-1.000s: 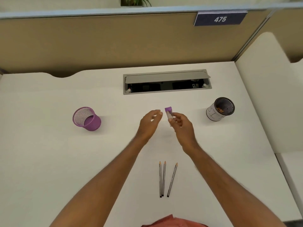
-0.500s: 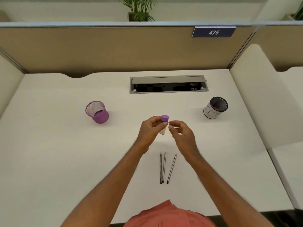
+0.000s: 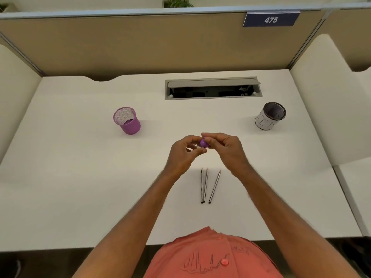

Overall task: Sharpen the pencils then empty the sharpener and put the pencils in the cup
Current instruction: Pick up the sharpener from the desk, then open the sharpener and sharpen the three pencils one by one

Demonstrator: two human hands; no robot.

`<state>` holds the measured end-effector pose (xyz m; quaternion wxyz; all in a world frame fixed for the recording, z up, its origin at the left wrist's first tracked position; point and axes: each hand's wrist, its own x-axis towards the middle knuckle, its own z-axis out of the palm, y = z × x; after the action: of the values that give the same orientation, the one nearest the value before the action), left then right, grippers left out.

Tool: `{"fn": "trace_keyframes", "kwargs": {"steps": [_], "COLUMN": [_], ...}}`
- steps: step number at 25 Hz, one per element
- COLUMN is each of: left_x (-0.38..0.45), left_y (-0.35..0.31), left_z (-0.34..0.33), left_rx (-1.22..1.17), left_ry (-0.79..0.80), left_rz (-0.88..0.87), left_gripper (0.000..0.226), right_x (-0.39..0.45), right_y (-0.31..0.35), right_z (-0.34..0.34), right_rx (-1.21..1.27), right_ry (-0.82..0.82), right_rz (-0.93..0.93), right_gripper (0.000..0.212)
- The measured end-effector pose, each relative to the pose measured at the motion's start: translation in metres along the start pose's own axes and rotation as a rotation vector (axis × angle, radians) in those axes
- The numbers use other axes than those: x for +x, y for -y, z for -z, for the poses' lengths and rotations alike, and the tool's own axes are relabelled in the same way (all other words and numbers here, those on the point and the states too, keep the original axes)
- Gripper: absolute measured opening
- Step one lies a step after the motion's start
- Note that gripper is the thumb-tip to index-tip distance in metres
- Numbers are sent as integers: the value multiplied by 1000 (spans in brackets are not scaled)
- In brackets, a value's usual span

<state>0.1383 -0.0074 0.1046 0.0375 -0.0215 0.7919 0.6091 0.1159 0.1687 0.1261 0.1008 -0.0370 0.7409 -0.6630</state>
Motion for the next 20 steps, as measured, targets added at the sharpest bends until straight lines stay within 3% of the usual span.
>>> {"fn": "trace_keyframes", "kwargs": {"steps": [4,9,13,16,20], "left_x": [-10,-20,-26,-32,-41], "left_y": [4,12,21,29,37], "left_z": [1,1,6,6,4], "left_rx": [23,-8,-2,24,38], "left_ry": [38,32,5,10,15], "left_rz": [-24,6,41,73,105], "left_gripper": [26,26,26,26,26], "right_x": [0,-3,-20,-40,-48], "right_y": [-6,-28,-79,-112,-122], "right_z": [1,0,16,21,12], "right_rx": [192,175,-272,-619,-828], "right_ry": [-15,-55,-230,-117,-54], "right_rz": [-150,-233,-385,-528,-582], "right_gripper": [18,18,8,15,34]}}
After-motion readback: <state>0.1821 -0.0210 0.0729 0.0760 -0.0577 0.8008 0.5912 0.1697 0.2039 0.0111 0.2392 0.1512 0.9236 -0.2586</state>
